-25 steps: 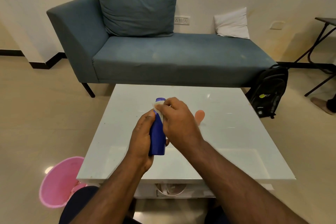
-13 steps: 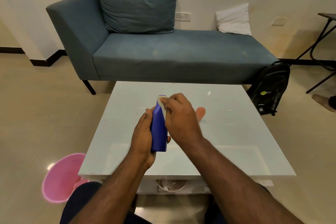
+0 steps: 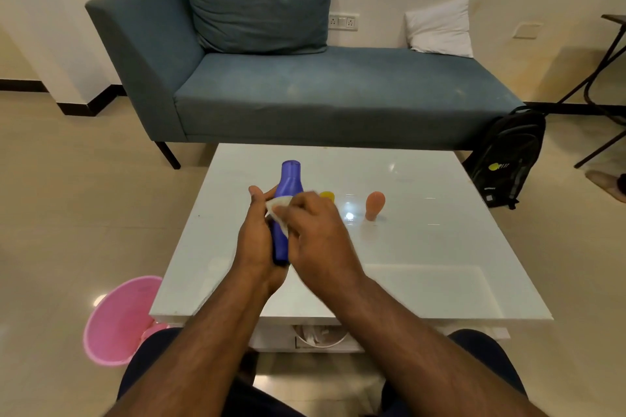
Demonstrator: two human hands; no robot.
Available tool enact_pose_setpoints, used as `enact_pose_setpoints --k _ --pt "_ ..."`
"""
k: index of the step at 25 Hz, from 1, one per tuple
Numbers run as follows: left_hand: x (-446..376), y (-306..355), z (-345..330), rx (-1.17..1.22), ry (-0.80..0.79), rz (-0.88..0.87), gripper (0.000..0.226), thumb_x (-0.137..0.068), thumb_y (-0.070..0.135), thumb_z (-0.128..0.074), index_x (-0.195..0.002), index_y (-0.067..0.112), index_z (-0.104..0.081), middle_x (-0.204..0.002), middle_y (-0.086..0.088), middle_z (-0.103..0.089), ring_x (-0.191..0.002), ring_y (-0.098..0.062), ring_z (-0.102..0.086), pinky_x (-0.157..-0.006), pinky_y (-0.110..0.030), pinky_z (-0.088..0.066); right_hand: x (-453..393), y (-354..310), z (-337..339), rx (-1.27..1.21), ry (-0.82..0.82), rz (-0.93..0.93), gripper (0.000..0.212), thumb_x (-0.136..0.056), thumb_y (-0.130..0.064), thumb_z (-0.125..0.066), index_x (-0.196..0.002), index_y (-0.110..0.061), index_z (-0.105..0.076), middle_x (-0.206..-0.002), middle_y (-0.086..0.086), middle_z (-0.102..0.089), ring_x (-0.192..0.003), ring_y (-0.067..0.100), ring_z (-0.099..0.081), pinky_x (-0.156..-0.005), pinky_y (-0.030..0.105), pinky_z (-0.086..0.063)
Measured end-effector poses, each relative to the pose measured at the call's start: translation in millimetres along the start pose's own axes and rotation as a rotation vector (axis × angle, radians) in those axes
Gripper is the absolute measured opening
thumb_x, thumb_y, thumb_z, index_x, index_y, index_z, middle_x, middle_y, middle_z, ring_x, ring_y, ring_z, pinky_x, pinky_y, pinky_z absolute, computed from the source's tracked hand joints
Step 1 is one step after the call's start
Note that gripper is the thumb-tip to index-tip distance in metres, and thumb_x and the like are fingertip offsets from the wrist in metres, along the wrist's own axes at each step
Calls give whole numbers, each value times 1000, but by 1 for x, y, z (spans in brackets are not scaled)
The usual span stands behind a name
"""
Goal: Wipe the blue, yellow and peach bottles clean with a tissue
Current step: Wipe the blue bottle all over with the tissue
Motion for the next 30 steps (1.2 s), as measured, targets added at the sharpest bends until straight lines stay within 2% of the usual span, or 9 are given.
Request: enact_pose_setpoints --k 2,5,10,13,17,21,24,27,30 --pt "-3 7 1 29 -12 4 57 -94 63 -47 -128 19 -64 -115 -16 -72 -93 -30 -70 -93 -49 -54 19 -8 -8 93 -65 100 26 -82 -10 -69 -108 -9 -66 -105 9 -62 -95 22 -56 -83 27 -47" --pt "-2 4 -2 25 -17 60 53 -94 57 -54 -127 17 -63 -115 -13 -74 -92 -29 -70 -93 -47 -53 16 6 -3 24 -27 53 28 -86 -15 -68 -113 -11 -64 -108 6 -61 -96 17 -56 -86 26 -49" --pt "-4 6 -6 46 5 92 47 -95 47 -59 -129 14 -62 -115 -12 -74 -88 -27 -70 -87 -44 -55 13 12 -8 -147 -18 -188 26 -96 -26 -54 -121 -18 -58 -110 -6 -53 -92 -8 -48 -76 -1 -37" --pt "-4 12 -8 71 29 107 43 -96 47 -57 -123 15 -62 -117 -12 -75 -87 -26 -68 -83 -41 -55 22 3 -8 -29 -58 -42 31 -90 -19 -62 -122 -14 -61 -116 2 -58 -102 8 -52 -87 10 -36" --pt "-3 11 -8 109 56 143 41 -97 47 -55 -121 16 -63 -117 -11 -75 -90 -27 -68 -77 -40 -57 18 22 5 -124 15 -128 25 -93 -21 -58 -116 -16 -64 -105 -8 -55 -92 7 -53 -81 10 -43" --pt "0 12 -13 145 102 141 39 -100 46 -52 -118 12 -60 -109 -14 -72 -80 -24 -67 -70 -37 -59 24 1 0 24 15 44 28 -86 -8 -67 -114 -11 -64 -108 5 -60 -97 17 -53 -83 22 -46" --pt "1 12 -10 159 125 147 36 -101 44 -51 -116 12 -59 -109 -14 -71 -83 -25 -66 -67 -36 -59 20 13 7 5 48 75 23 -83 -8 -69 -106 -8 -66 -102 7 -62 -91 17 -54 -79 22 -48" --pt "2 13 -7 206 133 139 31 -102 40 -50 -115 13 -58 -112 -16 -68 -88 -27 -64 -72 -38 -58 20 27 9 -38 59 -33 14 -85 -10 -68 -99 -9 -66 -100 4 -62 -88 14 -55 -77 27 -54" --pt "2 6 -7 239 139 165 38 -101 43 -51 -119 10 -58 -109 -15 -69 -89 -26 -66 -83 -39 -56 19 7 2 -42 59 58 14 -85 -11 -67 -99 -9 -66 -100 7 -61 -90 14 -52 -80 18 -47"
Point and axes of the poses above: each hand's wrist, its own x-axis away from the middle knuckle, its own z-axis out of the back of the hand, y = z × x, the point moved 7 cm from there along -x, towards the middle knuckle
